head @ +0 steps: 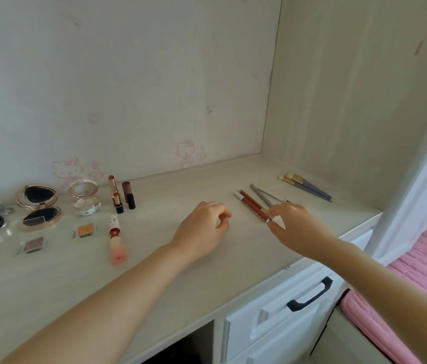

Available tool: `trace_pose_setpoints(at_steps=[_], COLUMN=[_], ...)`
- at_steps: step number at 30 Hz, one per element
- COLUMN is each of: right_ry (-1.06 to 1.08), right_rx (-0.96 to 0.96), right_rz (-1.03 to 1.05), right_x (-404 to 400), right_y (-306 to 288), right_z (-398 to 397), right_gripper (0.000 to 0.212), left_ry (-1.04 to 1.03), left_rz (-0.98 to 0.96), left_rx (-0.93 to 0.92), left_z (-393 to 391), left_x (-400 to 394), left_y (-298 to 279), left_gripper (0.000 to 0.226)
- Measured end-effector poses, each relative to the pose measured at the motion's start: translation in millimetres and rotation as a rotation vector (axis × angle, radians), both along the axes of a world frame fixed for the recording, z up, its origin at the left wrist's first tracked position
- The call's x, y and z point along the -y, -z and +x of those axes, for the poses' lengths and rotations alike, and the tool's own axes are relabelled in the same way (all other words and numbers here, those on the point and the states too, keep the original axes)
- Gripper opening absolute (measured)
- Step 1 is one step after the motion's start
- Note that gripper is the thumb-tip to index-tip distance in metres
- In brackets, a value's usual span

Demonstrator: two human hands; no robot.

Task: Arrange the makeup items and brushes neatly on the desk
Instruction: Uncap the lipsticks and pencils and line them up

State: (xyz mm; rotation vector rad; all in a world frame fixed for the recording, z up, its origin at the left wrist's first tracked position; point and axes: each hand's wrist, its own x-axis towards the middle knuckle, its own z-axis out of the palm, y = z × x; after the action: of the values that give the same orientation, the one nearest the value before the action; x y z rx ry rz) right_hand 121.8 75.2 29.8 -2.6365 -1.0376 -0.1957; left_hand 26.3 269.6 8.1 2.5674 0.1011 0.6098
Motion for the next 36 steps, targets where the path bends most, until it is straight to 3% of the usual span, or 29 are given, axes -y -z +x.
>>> trace_pose_setpoints(at_steps=[7,17,21,25,36], right_ry=[0.033,0.037,0.05,0.044,0.049], right_rx=[-0.019,0.058,0.061,0.036,0.025], right_rz=[0.016,0.027,0.003,0.045,0.104], right_x=[14,2,-5,-9,-6], right_y=[9,22,25,29,35], right_z=[27,43,46,46,43], right_gripper=[0.031,0.029,0.032,0.029,0.022], left_ry=[0.024,-0.099,-0.17,-0.18,-0.249], left_rz=[0.012,0.032,-0.006,-0.023,-0.163], left_rx=[-0.041,-0.038,-0.214,-0.346,-0.301], left_z=[57,110,125,134,140], left_x=[16,1,1,3,6], left_y=[0,4,4,4,4], left_gripper=[0.02,0.026,0.045,0.046,0.046])
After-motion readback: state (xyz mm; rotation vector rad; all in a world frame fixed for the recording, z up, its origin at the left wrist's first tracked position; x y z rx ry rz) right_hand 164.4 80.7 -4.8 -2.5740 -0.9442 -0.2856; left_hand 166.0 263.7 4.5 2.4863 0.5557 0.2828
